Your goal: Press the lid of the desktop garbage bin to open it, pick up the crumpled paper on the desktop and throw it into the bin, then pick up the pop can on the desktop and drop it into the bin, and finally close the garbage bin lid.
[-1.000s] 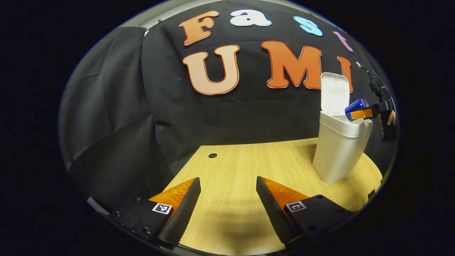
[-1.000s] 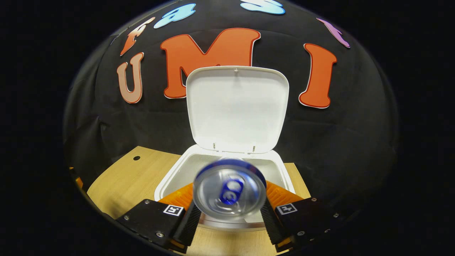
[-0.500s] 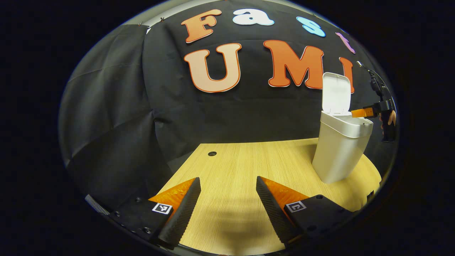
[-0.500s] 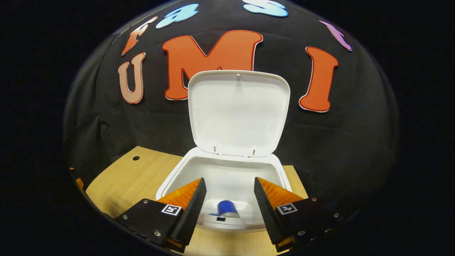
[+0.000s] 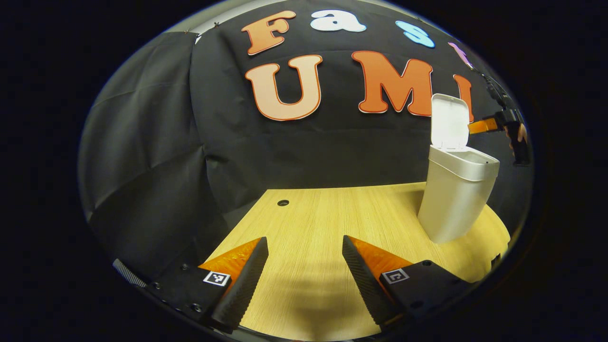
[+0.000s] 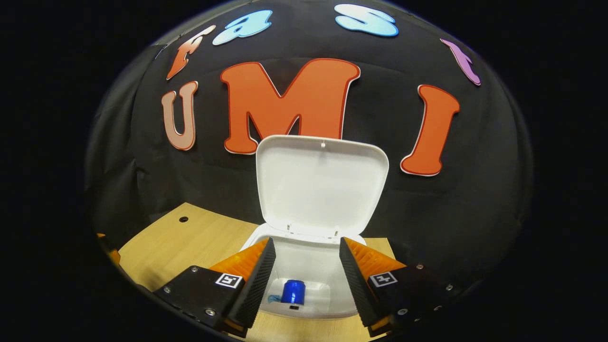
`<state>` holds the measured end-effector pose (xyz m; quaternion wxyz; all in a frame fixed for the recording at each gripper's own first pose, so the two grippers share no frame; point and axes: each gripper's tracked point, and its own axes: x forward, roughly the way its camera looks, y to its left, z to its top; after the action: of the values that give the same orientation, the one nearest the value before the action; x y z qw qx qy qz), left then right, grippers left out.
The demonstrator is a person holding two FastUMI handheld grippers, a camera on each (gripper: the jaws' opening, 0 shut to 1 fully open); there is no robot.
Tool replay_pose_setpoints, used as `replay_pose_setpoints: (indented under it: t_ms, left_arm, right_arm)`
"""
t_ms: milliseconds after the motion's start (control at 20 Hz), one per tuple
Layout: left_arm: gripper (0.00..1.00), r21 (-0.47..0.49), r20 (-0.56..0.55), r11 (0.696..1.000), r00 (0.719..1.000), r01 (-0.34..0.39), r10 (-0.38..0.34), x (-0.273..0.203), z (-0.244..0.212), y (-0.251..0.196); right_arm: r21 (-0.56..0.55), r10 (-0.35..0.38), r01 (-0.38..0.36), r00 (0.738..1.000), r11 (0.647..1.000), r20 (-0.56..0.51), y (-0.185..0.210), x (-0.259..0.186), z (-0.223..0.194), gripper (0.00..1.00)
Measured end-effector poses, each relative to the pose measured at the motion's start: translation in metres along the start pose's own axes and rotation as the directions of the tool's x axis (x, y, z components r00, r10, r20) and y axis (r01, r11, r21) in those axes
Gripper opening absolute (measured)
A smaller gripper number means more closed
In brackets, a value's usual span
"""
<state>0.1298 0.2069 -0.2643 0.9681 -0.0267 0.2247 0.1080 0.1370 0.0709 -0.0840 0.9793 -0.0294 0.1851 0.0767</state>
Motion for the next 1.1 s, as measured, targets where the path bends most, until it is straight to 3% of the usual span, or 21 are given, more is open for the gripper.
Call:
replay_pose_setpoints:
  t_ms: [350, 700, 1100]
  left_arm:
    - [1.0, 0.005, -0.003, 1.0, 1.0, -0.013, 0.013, 0.002, -0.002, 0.016]
    - [1.0, -0.022, -0.01, 0.999, 0.999, -0.049, 0.049, -0.004, -0.011, 0.034]
    - [1.0, -0.056, -0.029, 0.994, 0.996, -0.089, 0.088, -0.008, -0.028, 0.052]
  right_arm:
    - [-0.036, -0.025, 0.028, 0.997, 0.999, 0.072, -0.015, -0.002, 0.082, 0.82]
    - [-0.05, -0.028, 0.032, 0.996, 0.998, 0.089, -0.011, 0.003, 0.133, 0.82]
    - [0.042, -0.017, 0.014, 0.998, 0.999, 0.066, -0.016, 0.033, 0.151, 0.82]
